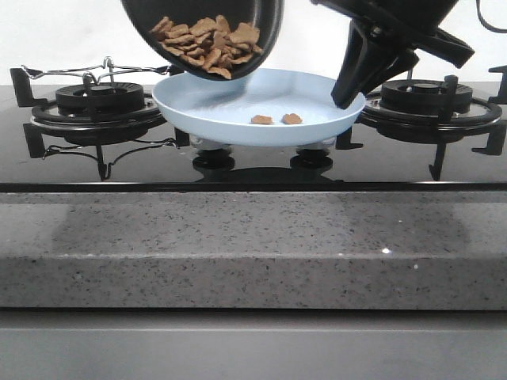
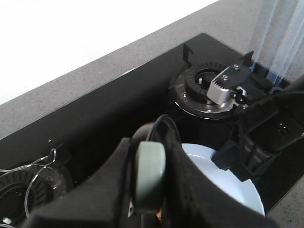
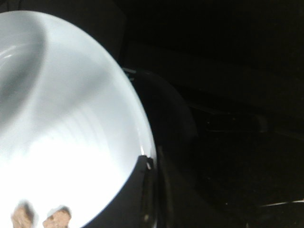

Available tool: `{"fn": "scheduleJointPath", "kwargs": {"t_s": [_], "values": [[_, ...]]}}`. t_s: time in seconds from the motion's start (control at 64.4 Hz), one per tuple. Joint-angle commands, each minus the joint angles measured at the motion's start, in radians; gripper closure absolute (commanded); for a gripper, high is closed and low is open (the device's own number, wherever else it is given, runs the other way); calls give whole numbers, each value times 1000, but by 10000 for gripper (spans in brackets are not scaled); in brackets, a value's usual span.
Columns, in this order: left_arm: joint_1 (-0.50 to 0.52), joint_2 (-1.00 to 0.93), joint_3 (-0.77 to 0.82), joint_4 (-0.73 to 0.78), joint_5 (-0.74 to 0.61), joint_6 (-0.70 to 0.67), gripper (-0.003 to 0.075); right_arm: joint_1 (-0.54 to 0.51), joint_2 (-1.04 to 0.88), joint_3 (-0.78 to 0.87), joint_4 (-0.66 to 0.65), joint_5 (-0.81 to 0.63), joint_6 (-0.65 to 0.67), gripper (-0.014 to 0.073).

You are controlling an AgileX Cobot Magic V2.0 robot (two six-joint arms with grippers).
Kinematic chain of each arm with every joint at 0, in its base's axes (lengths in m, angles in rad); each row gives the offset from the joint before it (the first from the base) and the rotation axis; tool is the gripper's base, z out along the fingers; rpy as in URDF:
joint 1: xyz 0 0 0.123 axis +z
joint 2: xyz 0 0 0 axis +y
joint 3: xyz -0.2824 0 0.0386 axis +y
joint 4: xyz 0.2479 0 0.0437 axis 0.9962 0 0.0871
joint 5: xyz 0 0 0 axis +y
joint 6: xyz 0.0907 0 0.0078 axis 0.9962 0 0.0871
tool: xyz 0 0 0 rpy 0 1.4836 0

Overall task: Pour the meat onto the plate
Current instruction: 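Tilt the pan with the left gripper to pour the meat onto the plate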

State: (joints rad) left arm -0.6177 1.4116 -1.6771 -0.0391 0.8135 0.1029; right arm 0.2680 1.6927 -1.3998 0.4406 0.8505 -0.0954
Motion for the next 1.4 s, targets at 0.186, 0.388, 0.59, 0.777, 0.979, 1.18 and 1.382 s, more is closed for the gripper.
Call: {"fn": "scheduleJointPath", "kwargs": {"t_s": [0.186,0.388,0.59,0.777,0.979,1.18,1.382], "values": [[-9,-44,-41,39,-73,-36,741,3,-38,-25,11,-23,-11,652],[-40,-44,-71,117,-40,-74,741,3,-38,-25,11,-23,-11,652],[-136,-29,-71,321,-2,-156,741,3,-38,-25,11,-23,-11,652],[-172,-11,-71,367,0,-167,741,3,-38,-25,11,-23,-11,652],[-172,-9,-88,370,-24,-167,741,3,-38,-25,11,-23,-11,652],[-190,20,-166,383,6,-167,741,3,-38,-25,11,-23,-11,652],[-310,87,-230,617,126,-184,741,2,-38,-25,11,-23,-11,652]]}}
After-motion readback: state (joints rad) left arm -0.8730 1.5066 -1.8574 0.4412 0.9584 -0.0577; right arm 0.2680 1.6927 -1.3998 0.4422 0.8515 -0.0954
